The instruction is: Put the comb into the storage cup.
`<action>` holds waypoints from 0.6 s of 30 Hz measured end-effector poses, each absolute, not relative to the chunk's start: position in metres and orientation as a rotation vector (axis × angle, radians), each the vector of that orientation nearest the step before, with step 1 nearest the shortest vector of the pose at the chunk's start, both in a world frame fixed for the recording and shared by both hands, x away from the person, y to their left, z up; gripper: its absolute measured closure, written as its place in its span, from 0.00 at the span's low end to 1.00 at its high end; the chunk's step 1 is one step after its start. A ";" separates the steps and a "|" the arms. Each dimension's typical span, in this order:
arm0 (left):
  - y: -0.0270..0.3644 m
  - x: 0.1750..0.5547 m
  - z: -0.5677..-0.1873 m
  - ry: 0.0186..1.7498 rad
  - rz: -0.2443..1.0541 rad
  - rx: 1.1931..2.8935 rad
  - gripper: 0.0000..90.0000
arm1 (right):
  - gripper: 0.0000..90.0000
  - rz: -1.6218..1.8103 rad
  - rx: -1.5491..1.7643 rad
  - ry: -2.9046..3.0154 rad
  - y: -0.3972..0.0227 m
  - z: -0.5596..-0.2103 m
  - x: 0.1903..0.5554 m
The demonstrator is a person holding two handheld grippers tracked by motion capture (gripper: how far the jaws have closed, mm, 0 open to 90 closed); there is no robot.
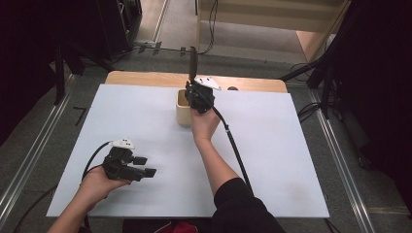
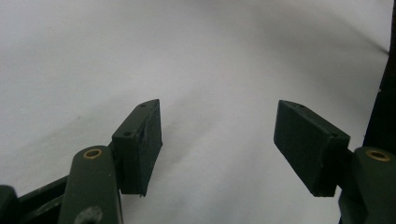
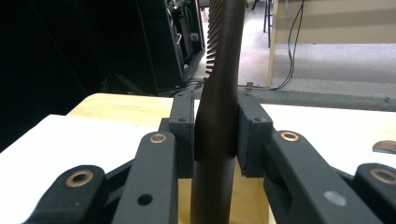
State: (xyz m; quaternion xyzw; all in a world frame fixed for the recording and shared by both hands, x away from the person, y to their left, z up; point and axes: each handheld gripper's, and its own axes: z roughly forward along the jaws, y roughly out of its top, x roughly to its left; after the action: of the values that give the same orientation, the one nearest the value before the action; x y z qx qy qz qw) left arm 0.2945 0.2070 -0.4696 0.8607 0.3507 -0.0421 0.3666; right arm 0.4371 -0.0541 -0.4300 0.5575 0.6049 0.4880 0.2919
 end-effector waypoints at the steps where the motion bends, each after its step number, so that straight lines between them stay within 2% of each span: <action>1: 0.207 0.294 -0.470 0.902 -0.108 2.212 0.37 | 0.77 1.300 1.482 1.612 -0.054 -0.430 0.437; 18: 0.207 0.294 -0.469 0.903 -0.104 2.209 0.37 | 0.77 1.288 1.468 1.621 -0.054 -0.433 0.433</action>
State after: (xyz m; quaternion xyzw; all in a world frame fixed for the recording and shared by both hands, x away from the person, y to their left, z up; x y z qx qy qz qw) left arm 0.2944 0.2074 -0.4690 0.8600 0.3517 -0.0405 0.3675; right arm 0.4326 -0.0545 -0.4331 0.5523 0.6098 0.4847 0.2970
